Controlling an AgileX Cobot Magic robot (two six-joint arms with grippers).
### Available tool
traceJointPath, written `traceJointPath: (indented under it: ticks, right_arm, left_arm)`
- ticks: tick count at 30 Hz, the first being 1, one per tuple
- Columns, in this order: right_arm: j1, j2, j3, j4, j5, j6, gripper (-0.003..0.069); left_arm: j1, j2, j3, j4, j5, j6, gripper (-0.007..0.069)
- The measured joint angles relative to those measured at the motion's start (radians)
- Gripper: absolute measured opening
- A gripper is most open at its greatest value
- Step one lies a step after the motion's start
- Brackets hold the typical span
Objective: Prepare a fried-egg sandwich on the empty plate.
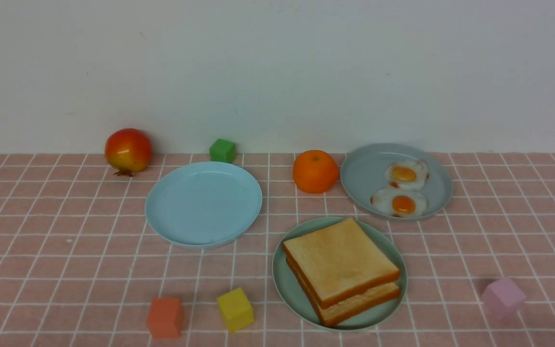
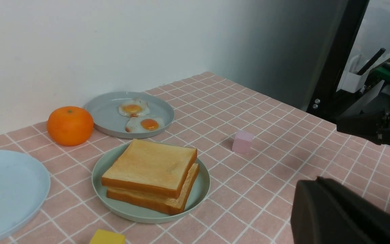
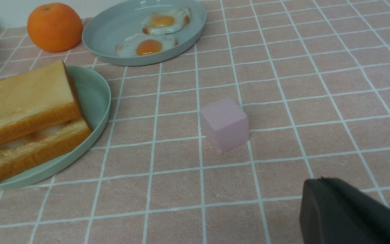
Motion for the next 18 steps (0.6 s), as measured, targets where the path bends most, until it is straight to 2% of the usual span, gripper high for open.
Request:
traceJointPath:
  ticks: [12,15,17,18]
  right_arm:
    - [0.000,0.000,0.000,-0.001,0.000,0.000,0.0012]
    - [0.000,0.000,0.000,-0.001,0.000,0.000,0.0015]
    - [0.000,0.000,0.000,-0.001,0.000,0.000,0.0015]
    - [0.000,0.000,0.000,-0.001,0.000,0.000,0.0015]
  left_arm:
    - [0.000,0.000,0.000,0.010,0.000,0.000,0.0013]
    - [0.004,0.000,0.000,0.109,0.001,0.000,0.0013]
    - [0.044,0.000,0.000,0.203,0.007,0.000,0.0013]
    - [0.050,0.000,0.000,0.211,0.008,0.000,0.0013]
